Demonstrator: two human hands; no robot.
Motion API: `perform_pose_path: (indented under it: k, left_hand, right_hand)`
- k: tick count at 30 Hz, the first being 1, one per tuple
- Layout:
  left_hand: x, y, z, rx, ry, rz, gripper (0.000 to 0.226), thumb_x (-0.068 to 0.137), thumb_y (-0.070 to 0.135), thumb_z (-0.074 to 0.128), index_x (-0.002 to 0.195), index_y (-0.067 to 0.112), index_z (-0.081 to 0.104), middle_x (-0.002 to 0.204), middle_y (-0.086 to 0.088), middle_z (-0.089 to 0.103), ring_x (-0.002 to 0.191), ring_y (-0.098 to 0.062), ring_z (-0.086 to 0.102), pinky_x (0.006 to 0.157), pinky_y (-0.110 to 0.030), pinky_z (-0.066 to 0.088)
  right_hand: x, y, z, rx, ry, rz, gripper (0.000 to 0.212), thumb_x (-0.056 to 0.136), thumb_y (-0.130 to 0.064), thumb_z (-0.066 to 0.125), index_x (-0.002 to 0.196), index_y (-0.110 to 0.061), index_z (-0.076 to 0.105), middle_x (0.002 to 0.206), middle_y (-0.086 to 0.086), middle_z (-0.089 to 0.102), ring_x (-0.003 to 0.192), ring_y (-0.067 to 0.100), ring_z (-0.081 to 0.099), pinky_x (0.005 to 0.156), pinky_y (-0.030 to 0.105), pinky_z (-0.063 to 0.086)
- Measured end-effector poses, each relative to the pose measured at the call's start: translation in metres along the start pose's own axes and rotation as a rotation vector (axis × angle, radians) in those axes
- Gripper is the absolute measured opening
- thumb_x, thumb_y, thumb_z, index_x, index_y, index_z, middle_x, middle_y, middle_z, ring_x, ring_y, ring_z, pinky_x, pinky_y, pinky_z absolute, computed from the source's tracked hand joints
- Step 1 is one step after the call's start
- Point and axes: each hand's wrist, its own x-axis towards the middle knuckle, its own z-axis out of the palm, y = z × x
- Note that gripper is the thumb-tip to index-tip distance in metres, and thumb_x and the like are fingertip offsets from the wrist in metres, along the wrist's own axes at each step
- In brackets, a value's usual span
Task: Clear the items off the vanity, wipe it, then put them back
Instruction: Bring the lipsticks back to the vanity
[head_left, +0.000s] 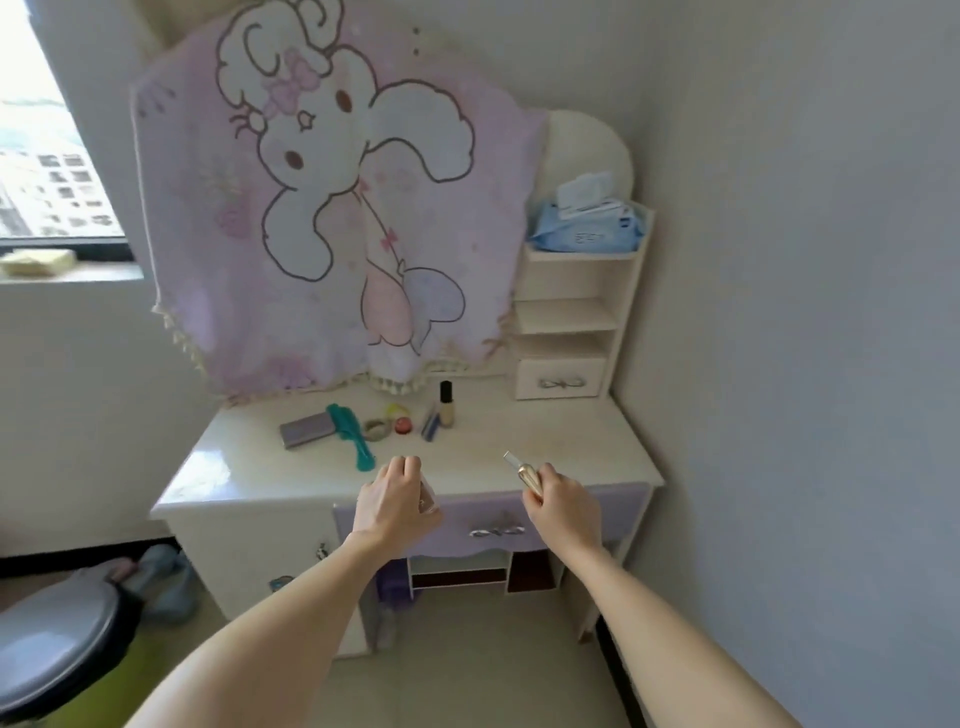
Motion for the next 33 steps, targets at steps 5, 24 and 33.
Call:
perform_pose_path:
  k: [5,24,33]
  left_hand:
    - [0.07,0.003,0.029,-0.012,-0.01,-0.136,0.054,0.074,0.039,0.067,0.115,0.012,0.045,0.111,-0.004,0.053,0.101,-0.023,0.052,0.078,-0.032,0.045]
    - [0.268,0.01,0.145,0.015,-0.264,-0.115,0.067,0.074,0.043,0.063,0.126,0.01,0.035,0.122,-0.005,0.045,0.104,-0.022,0.05,0.07,-0.028,0.042]
    - [0.322,-0.003,0.199,0.098,-0.438,0.049,0.052,0.081,0.037,0.063,0.119,0.01,0.038,0.12,-0.004,0.049,0.111,-0.021,0.048,0.087,-0.028,0.037]
  right_hand:
    - [0.088,0.026,0.033,0.019,-0.091,-0.058,0.024,0.094,-0.032,0.047,0.104,-0.012,0.055,0.091,0.005,0.067,0.077,0.023,0.063,0.056,0.024,0.035]
    - [0.284,0.079,0.178,0.028,-0.468,0.227,0.03,0.093,-0.025,0.044,0.115,-0.006,0.04,0.115,0.014,0.056,0.1,0.033,0.06,0.075,0.036,0.047]
    - [0.316,0.096,0.226,-0.012,-0.517,0.127,0.039,0.094,-0.011,0.041,0.132,-0.006,0.035,0.122,0.013,0.047,0.108,0.029,0.05,0.079,0.036,0.043]
